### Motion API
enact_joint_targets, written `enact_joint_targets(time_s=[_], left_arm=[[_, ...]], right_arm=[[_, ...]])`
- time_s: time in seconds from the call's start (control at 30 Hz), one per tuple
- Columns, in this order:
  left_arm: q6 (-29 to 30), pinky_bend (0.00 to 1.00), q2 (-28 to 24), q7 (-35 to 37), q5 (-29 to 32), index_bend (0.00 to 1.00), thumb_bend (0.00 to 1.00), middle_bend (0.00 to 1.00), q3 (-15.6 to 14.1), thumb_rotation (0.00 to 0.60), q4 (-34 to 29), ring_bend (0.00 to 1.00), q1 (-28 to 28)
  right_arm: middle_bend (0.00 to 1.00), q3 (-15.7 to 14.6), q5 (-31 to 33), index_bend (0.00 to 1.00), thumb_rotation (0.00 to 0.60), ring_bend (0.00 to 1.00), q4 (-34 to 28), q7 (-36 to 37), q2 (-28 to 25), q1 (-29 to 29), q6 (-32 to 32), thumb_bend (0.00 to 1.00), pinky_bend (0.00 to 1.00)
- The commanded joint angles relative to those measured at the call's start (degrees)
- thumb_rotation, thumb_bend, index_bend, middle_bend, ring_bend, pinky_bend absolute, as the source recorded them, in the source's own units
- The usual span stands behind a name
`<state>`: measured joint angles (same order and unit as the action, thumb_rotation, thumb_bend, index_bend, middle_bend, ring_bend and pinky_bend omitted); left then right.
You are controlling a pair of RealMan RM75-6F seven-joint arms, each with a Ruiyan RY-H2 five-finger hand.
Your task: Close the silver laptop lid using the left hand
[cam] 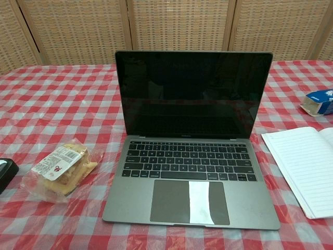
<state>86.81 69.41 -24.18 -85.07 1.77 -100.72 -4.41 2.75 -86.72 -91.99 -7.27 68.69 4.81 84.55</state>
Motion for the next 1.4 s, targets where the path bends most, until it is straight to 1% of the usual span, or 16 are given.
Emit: enact_joint_targets(time_s=[0.03, 0.17, 0.27, 0.4, 0.43, 0.5, 0.57, 0.67, 0.7, 0.83, 0.9, 0.93, 1.07, 1.2, 1.33, 1.4], left_arm=[[-0.06, 0.0, -0.11, 0.48, -0.31, 0.0, 0.01, 0.0, -0.1, 0.6, -0.27, 0.0, -0.06], [-1.2, 0.0, -0.51, 3.22, -1.27, 0.0, 0.02, 0.0, -0.35, 0.6, -0.8, 0.0, -0.74], [-3.47, 0.0, -0.95, 5.16, -1.66, 0.0, 0.04, 0.0, -0.21, 0.6, -0.36, 0.0, -2.19], [-7.66, 0.0, -2.27, 4.93, -1.32, 0.0, 0.09, 0.0, 1.47, 0.6, -1.05, 0.0, -5.66], [-8.99, 0.0, -2.83, 4.62, -1.0, 0.0, 0.12, 0.0, 2.24, 0.6, -1.98, 0.0, -6.88], [-11.8, 0.0, -4.1, 4.47, -0.36, 0.0, 0.22, 0.0, 3.51, 0.6, -4.03, 0.0, -9.22], [-15.76, 0.0, -5.75, 5.62, 0.34, 0.0, 0.42, 0.0, 4.83, 0.6, -6.19, 0.0, -12.22], [-20.56, 0.0, -7.83, 7.67, 1.44, 0.0, 0.61, 0.0, 6.21, 0.6, -7.96, 0.0, -15.68], [-22.48, 0.0, -8.83, 8.02, 1.98, 0.0, 0.65, 0.0, 6.85, 0.6, -8.65, 0.0, -17.16], [-27.53, 0.0, -11.28, 9.33, 3.6, 0.0, 0.89, 0.0, 8.91, 0.6, -10.59, 0.0, -21.36], [-29.91, 0.0, -11.99, 10.23, 3.99, 0.0, 0.97, 0.0, 10.38, 0.6, -11.41, 0.0, -23.8], [-31.65, 0.0, -12.18, 10.94, 4.5, 0.0, 1.0, 0.0, 11.77, 0.6, -11.71, 0.0, -25.85], [-37.02, 0.0, -11.99, 11.67, 7.48, 0.0, 1.0, 0.0, 14.94, 0.6, -10.82, 0.0, -32.02], [-40.28, 0.01, -10.69, 10.34, 11.76, 0.0, 1.0, 0.0, 17.2, 0.6, -9.7, 0.0, -37.11], [-44.43, 0.06, -7.71, 9.2, 18.91, 0.0, 1.0, 0.0, 19.3, 0.6, -6.61, 0.0, -43.57], [-45.97, 0.08, -6.19, 8.0, 22.44, 0.02, 1.0, 0.0, 19.74, 0.6, -4.53, 0.0, -46.56]], right_arm=[[0.0, 0.04, -0.05, 0.0, 0.6, 0.0, 0.22, 0.07, 0.15, 0.0, 0.08, 0.72, 0.0], [0.0, 0.27, -0.12, 0.0, 0.6, 0.0, 0.8, 0.04, 0.54, -0.06, 0.57, 0.72, 0.0], [0.0, 0.57, -0.18, 0.0, 0.6, 0.0, 1.49, -0.07, 0.99, -0.06, 1.02, 0.72, 0.0], [0.0, 1.19, 0.15, 0.0, 0.6, 0.0, 1.93, -0.22, 1.32, 0.05, 1.42, 0.72, 0.0], [0.0, 1.46, 0.23, 0.0, 0.6, 0.0, 2.1, -0.13, 1.42, 0.11, 1.62, 0.72, 0.0], [0.0, 1.82, 0.5, 0.0, 0.6, 0.0, 2.7, 0.08, 1.7, 0.15, 1.82, 0.72, 0.0], [0.0, 2.12, 1.15, 0.0, 0.6, 0.0, 3.54, 0.22, 2.03, 0.23, 1.57, 0.72, 0.0], [0.0, 2.57, 2.43, 0.0, 0.6, 0.0, 4.32, 0.58, 2.25, 0.32, 0.95, 0.72, 0.0], [0.0, 2.83, 2.96, 0.0, 0.6, 0.0, 4.61, 0.86, 2.27, 0.35, 0.78, 0.72, 0.0], [0.0, 3.54, 4.2, 0.0, 0.6, 0.0, 5.43, 1.32, 2.36, 0.41, 0.55, 0.72, 0.0], [0.0, 3.88, 4.9, 0.0, 0.6, 0.0, 5.7, 1.55, 2.35, 0.47, 0.28, 0.72, 0.0], [0.0, 4.18, 5.52, 0.0, 0.6, 0.0, 5.89, 1.69, 2.32, 0.52, 0.04, 0.72, 0.0], [0.0, 4.91, 7.25, 0.0, 0.6, 0.0, 6.23, 1.97, 2.17, 0.77, -0.93, 0.72, 0.0], [0.0, 5.32, 8.53, 0.0, 0.6, 0.0, 7.03, 2.36, 2.16, 0.91, -1.74, 0.72, 0.0], [0.0, 6.03, 10.37, 0.0, 0.6, 0.0, 7.72, 3.69, 1.88, 0.98, -2.82, 0.72, 0.0], [0.0, 6.19, 10.66, 0.0, 0.6, 0.0, 7.94, 4.05, 1.77, 1.03, -3.01, 0.72, 0.0]])
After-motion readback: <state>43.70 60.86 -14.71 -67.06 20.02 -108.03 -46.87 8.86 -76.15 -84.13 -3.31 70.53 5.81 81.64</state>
